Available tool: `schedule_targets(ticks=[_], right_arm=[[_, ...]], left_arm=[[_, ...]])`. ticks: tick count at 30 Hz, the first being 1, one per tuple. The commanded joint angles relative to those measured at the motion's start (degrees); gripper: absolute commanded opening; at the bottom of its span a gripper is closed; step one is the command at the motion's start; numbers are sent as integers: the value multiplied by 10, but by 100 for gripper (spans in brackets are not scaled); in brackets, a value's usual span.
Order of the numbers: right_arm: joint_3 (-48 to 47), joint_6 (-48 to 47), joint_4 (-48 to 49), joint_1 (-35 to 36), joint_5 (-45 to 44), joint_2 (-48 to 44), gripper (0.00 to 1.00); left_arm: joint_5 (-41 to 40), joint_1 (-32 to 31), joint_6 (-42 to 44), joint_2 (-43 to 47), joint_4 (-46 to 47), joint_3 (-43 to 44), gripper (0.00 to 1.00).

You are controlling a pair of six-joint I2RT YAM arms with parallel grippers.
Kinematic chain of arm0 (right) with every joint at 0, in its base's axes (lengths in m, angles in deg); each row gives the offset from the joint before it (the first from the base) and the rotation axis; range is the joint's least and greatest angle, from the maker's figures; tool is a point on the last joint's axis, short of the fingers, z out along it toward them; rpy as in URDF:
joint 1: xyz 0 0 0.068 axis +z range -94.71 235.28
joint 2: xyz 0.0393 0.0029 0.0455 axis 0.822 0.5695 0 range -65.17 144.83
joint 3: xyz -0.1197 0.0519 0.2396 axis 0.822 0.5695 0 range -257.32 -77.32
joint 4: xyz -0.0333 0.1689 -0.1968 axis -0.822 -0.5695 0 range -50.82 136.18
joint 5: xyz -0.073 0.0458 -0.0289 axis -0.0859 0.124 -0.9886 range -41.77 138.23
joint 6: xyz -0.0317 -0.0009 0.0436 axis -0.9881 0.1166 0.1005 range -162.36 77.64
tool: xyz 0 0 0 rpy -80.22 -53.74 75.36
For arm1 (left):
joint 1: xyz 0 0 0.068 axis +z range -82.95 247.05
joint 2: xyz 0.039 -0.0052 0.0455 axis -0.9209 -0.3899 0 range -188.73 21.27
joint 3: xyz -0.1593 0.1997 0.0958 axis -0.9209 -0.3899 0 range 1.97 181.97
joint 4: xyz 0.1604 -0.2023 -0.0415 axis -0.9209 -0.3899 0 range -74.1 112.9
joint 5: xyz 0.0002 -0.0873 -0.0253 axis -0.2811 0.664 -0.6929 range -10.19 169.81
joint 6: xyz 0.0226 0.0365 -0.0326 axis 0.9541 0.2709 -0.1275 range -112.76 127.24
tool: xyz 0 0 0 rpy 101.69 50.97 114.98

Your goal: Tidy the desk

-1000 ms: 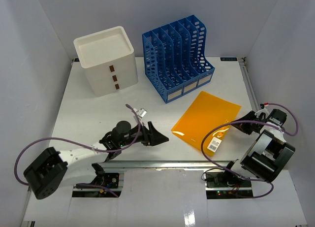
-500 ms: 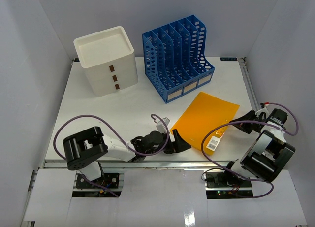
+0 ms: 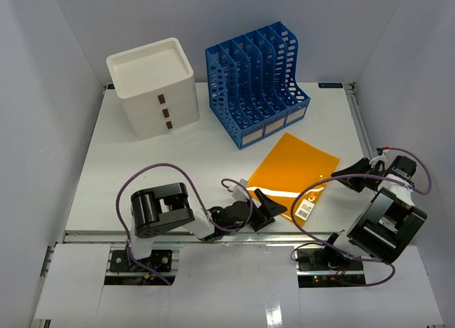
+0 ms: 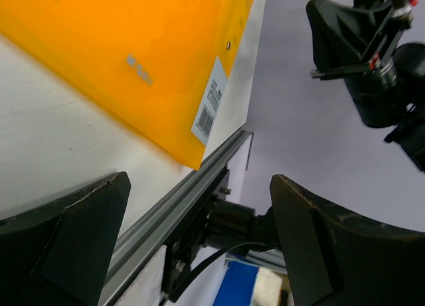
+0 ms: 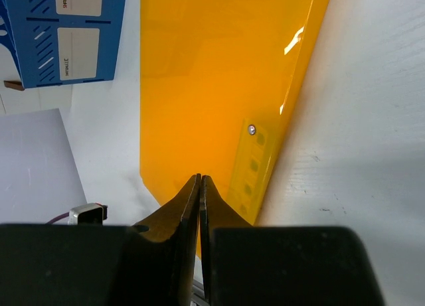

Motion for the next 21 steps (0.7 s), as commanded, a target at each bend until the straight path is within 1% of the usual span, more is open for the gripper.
schedule_targets(ticks=[1, 6, 7, 10, 11, 13, 14, 15, 18, 21], right_arm=[[-15, 5, -9, -5, 20, -7, 8], [-6, -28, -13, -3, -3, 9, 9], [-3, -37, -15, -3, -8, 22, 12], [0, -87, -20, -1, -25, 69, 31], [1, -105, -22, 2, -25, 80, 40], [4, -125, -21, 11, -23, 85, 53], [6, -134, -17, 20, -21, 89, 63], [10, -141, -10, 24, -20, 90, 68], [15, -136, 1, 44, -25, 94, 73], [19, -111, 21, 73, -46, 107, 74]], left_arm=[[-55, -7, -91, -26, 53, 14, 98], [-72, -13, -73, -12, 26, 15, 98], [-75, -15, -67, -3, 20, 13, 98], [-83, -18, -37, 30, 3, -2, 98], [-85, -20, -24, 41, 2, -9, 98], [-87, -20, 0, 53, -5, -21, 98], [-88, -21, 19, 69, -11, -31, 98], [-90, -21, 29, 84, -14, -35, 98], [-95, -21, 68, 124, -26, -56, 98], [-100, -21, 114, 165, -45, -73, 98]])
